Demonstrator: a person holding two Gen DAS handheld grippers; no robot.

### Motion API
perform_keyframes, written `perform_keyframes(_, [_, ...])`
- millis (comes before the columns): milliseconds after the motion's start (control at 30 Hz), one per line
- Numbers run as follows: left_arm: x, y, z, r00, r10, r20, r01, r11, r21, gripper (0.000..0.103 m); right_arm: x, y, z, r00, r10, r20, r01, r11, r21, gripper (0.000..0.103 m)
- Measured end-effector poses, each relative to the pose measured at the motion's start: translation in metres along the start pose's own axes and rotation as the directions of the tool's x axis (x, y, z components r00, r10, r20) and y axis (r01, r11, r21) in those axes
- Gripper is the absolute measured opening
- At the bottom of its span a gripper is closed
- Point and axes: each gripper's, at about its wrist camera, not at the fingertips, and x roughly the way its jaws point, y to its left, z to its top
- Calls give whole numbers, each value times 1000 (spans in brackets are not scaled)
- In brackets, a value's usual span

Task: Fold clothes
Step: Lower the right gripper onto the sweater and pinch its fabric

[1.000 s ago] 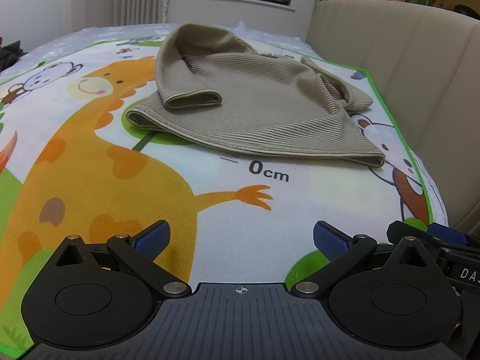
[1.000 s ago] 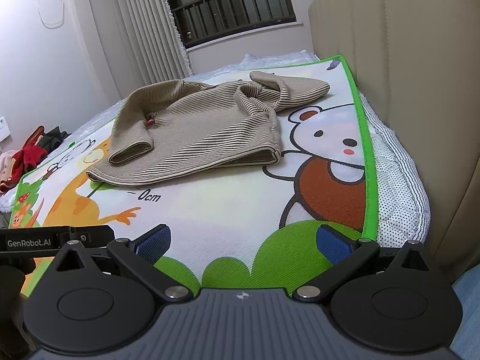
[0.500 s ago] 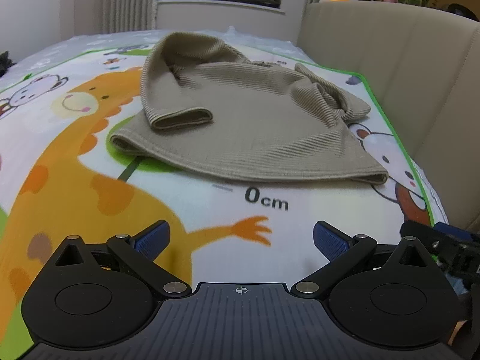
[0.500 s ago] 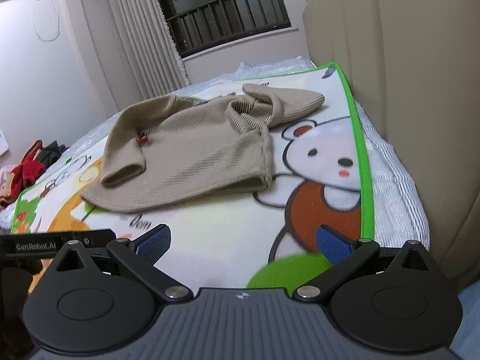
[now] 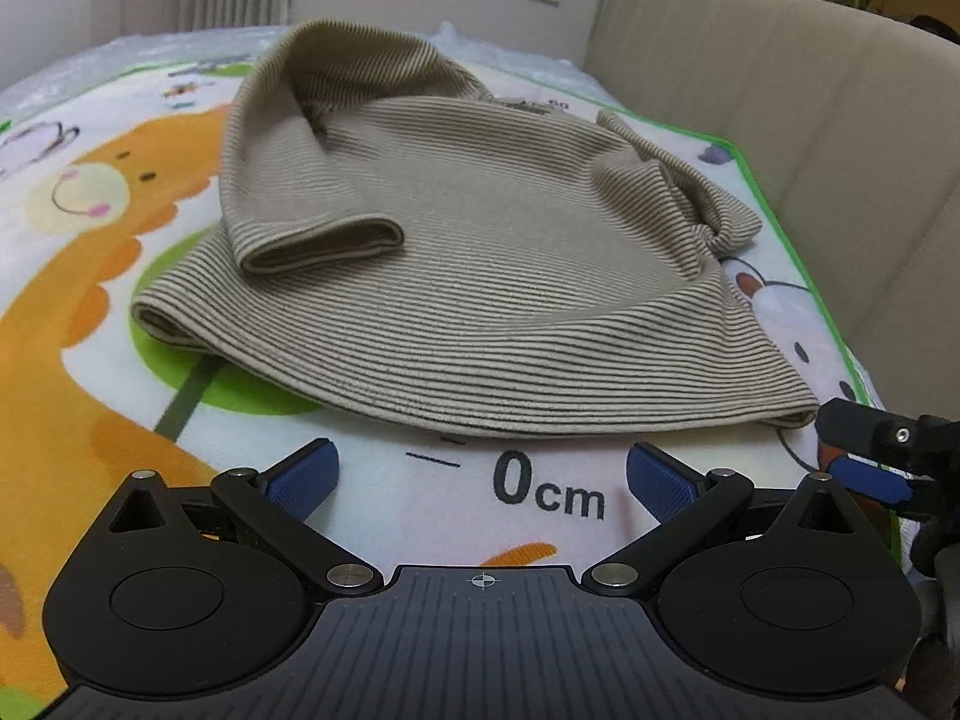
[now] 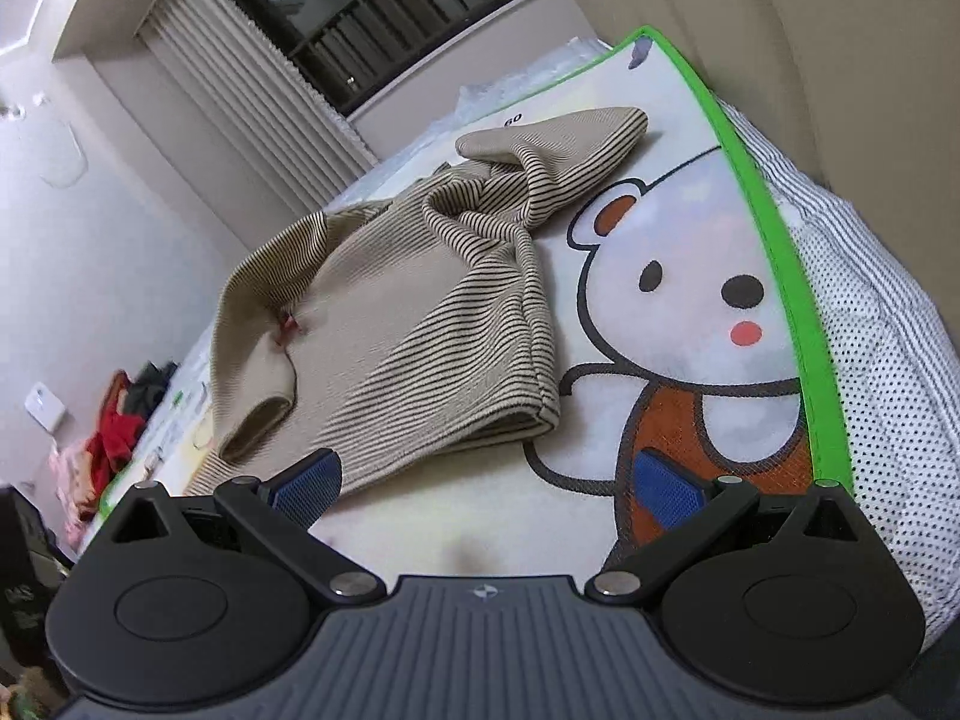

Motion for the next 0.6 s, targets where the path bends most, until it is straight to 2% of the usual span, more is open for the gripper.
perform_keyframes(100, [2, -1, -1, 1000, 5, 0, -5, 1000, 6, 103, -1, -6, -1, 999, 22, 24, -23, 999, 44, 103])
perform_keyframes(333, [5, -3, -4, 1000, 23, 3, -24, 1000, 20, 103, 2, 1, -4, 999, -14, 35, 14, 1000, 16, 103])
perform_keyframes(467, [6, -4, -4, 1000, 28, 7, -28, 999, 21, 103, 1, -8, 1, 999, 28, 28, -30, 997, 67, 103])
perform_keyframes(600, [7, -4, -3, 1000, 29, 6, -29, 999, 14, 103, 2, -4, -1, 999, 22, 24, -23, 999, 31, 103])
